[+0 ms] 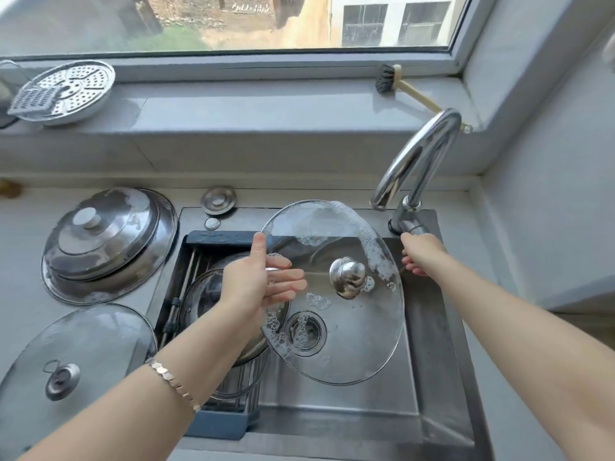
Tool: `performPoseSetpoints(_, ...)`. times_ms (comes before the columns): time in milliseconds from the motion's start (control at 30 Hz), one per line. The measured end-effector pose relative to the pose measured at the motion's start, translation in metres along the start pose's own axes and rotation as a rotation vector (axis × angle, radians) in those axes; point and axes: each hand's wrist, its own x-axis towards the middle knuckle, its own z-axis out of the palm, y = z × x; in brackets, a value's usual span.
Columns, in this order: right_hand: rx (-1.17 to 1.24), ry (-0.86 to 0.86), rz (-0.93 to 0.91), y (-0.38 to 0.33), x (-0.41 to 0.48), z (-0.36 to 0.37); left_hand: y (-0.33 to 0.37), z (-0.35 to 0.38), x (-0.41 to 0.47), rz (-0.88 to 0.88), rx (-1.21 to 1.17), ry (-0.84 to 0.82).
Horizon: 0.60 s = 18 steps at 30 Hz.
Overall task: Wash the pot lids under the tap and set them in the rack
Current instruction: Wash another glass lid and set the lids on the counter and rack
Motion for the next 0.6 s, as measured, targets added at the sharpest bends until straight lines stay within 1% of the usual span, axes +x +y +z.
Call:
performPoseSetpoints(100,0.021,0.021,0.002,0.004,0.008,0.002,0.0,0.005,0.004,-0.018,0.01,0.005)
performPoseSetpoints(267,-0.086,0.083,-0.051,0.022,0.03,0.003,-0.001,0.015,0.007,-0.034,0.029,-0.017)
performPoseSetpoints(433,-0.12,0.108,-0.093,0.027,0.033,0.003,-0.003,0.019,0.008,-0.034,0.047,-0.033)
performPoseSetpoints(600,-0.122,0.099,-0.088,0.029,0.029,0.0,-0.005,0.019,0.009,-0.032,0.052,-0.047)
